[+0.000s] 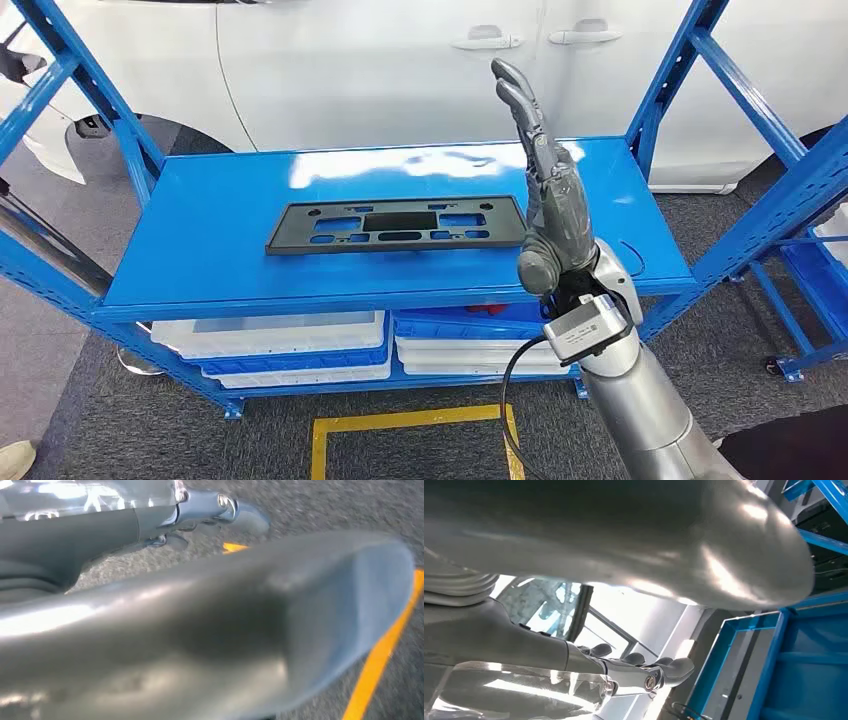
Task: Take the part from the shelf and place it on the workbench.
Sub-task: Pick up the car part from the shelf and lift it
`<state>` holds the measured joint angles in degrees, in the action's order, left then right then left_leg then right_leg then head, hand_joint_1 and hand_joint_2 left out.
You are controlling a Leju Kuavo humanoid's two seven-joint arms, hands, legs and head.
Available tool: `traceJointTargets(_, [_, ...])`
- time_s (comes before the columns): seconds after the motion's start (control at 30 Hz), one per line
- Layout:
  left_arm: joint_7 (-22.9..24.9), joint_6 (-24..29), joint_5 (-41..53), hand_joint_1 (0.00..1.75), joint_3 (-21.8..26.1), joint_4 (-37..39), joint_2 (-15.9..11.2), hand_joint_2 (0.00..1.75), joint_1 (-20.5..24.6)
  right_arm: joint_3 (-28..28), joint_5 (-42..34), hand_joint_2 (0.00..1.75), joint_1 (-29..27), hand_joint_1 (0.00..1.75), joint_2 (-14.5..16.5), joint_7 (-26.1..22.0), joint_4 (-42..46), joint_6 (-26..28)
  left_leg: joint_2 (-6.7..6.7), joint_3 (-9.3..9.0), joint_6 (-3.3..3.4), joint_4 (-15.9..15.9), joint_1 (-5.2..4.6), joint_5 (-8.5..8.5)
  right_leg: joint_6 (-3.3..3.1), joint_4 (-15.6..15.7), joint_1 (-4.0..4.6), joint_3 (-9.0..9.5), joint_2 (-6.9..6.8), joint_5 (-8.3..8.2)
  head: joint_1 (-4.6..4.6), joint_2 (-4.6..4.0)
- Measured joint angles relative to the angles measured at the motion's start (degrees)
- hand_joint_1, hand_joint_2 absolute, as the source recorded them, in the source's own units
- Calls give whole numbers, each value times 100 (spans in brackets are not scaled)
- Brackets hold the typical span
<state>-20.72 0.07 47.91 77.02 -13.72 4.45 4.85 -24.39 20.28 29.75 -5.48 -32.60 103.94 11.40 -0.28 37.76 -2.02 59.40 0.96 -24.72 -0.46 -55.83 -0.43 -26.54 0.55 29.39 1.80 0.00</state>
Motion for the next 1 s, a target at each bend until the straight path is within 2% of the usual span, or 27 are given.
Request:
traceJointTargets(0.07, [-3, 4, 5, 0, -1, 2, -1, 0, -5, -1, -10, 0, -16, 0, -5, -6, -10, 1, 3, -4, 67, -75, -19, 185, 39, -17, 4, 40, 10, 68, -3, 0])
traceJointTargets(0.1, [-8, 15, 9, 0, -1, 3, -1, 0, -6, 0, -19, 0, -24, 0, -11, -9, -16, 2, 3, -9, 121, -154, -35, 369, 79, -23, 6, 71, 20, 128, -6, 0])
traceJointTargets(0.2, [-27, 59, 28, 0, -5, 5, -3, 0, 20, 3, -28, 0, -27, 0, -25, -18, -10, 6, -2, -64, 266, -157, -50, 320, 191, -35, -24, 123, 14, 266, -10, 1])
traceJointTargets(0.23, [-31, 64, 37, 0, -7, 5, -4, 0, 30, 5, -28, 0, -24, 0, -33, -23, -5, 7, -2, -98, 304, -180, -45, 298, 215, -174, -31, 68, 7, 352, -11, 1])
traceJointTargets(0.27, [-35, 67, 41, 0, -8, 5, -4, 0, 39, 8, -28, 0, -24, 0, -40, -27, -1, 7, -1, -134, 336, -201, -38, 274, 234, -447, -36, -71, 0, 476, -16, 0])
traceJointTargets(0.33, [-41, 71, 48, 0, -9, 5, -5, 0, 49, 14, -31, 0, -45, 0, -55, -31, -2, 5, 0, -186, 376, -205, -48, 213, 256, -1299, -37, -603, -8, 750, -20, 1])
traceJointTargets(0.37, [-43, 72, 47, 0, -9, 5, -5, 0, 51, 15, -46, 0, -63, 0, -64, -18, -4, -6, -4, -214, 382, -203, -56, 180, 262, -1648, -37, -870, -9, 800, -21, 1])
traceJointTargets(0.4, [-44, 74, 46, 0, -8, 5, -5, 0, 48, 15, -89, 0, -78, 0, -74, 5, -9, -36, -10, -249, 383, -199, -64, 146, 260, -1811, -37, -1056, -10, 737, -20, 1])
traceJointTargets(0.43, [-44, 76, 44, 0, -8, 5, -5, 0, 43, 15, -170, 0, -85, 0, -85, 40, -16, -96, -19, -291, 381, -195, -72, 110, 246, -1727, -34, -1120, -11, 548, -21, 1])
traceJointTargets(0.47, [-42, 79, 38, 0, -7, 6, -5, 0, 40, 15, -306, 0, -85, 0, -101, 92, -28, -196, -29, -340, 376, -190, -81, 74, 217, -1412, -28, -1067, -12, 259, -21, 1])
traceJointTargets(0.5, [-36, 85, 29, 0, -7, 8, -1, 0, 38, 15, -494, 44, -83, 0, -115, 155, -49, -337, -39, -382, 367, -188, -87, 40, 173, -985, -12, -953, -14, -38, -22, 1])
traceJointTargets(0.53, [-26, 92, 17, 0, -6, 12, 6, 0, 40, 14, -718, 87, -78, 0, -130, 240, -88, -515, -47, -414, 351, -181, -103, 9, 130, -600, 7, -832, -19, -253, -18, 1])
traceJointTargets(0.57, [-13, 105, 2, 0, -5, 16, 13, 0, 41, 11, -954, 131, -72, 0, -142, 357, -149, -721, -53, -432, 329, -181, -109, -11, 95, -327, 29, -744, -24, -384, -16, 1])
traceJointTargets(0.6, [-1, 120, -16, 0, -3, 19, 19, 0, 43, 5, -1179, 175, -66, 0, -148, 496, -237, -937, -55, -438, 301, -182, -108, -25, 69, -203, 49, -704, -25, -413, -12, 0])
traceJointTargets(0.67, [11, 138, -42, 0, 1, 21, 21, 0, 43, -18, -1549, 175, -59, 0, -164, 806, -487, -1361, -52, -455, 239, -197, -105, -38, 34, -164, 58, -682, -20, -402, -10, 0])
traceJointTargets(0.73, [-3, 140, -51, 0, 2, 21, 20, 0, 41, -77, -1800, 175, -57, 0, -192, 1004, -826, -1705, -43, -435, 174, -106, -99, -121, -18, -89, 27, -631, -30, -425, -4, 0])
traceJointTargets(0.77, [-16, 138, -53, 0, 2, 21, 21, 0, 39, -122, -1853, 175, -58, 0, -207, 1036, -1004, -1808, -36, -356, 140, 79, -93, -237, -40, -52, 7, -604, -40, -437, 3, 0])
traceJointTargets(0.87, [-59, 126, -56, 0, 2, 23, 28, 0, 25, -301, -1426, 175, -167, 0, -250, 1031, -1430, -1652, -15, 190, 54, 1179, -39, -736, -68, -36, 3, -582, -64, -433, 16, 0])
traceJointTargets(0.9, [-67, 123, -57, 0, 2, 23, 30, 0, 11, -373, -1050, 175, -262, 0, -274, 1027, -1512, -1445, -11, 314, 35, 1408, -27, -781, -66, -39, 5, -577, -67, -424, 16, 0])
traceJointTargets(0.93, [-71, 123, -57, 0, 3, 23, 30, 0, -5, -470, -525, 175, -377, 0, -301, 1027, -1568, -1156, -8, 324, 22, 1404, -18, -706, -60, -45, 4, -570, -68, -411, 15, 0])
traceJointTargets(0.97, [-74, 126, -57, 0, 3, 23, 30, 0, -21, -584, 58, 175, -507, 0, -326, 1028, -1605, -829, -6, 214, 16, 1162, -10, -529, -51, -54, 1, -557, -67, -394, 15, 0])
traceJointTargets(1.0, [-79, 135, -56, 0, 4, 23, 32, 0, -32, -723, 669, 175, -640, 0, -344, 1031, -1642, -482, -3, 16, 16, 753, -2, -307, -37, -68, -3, -543, -64, -371, 15, 0])
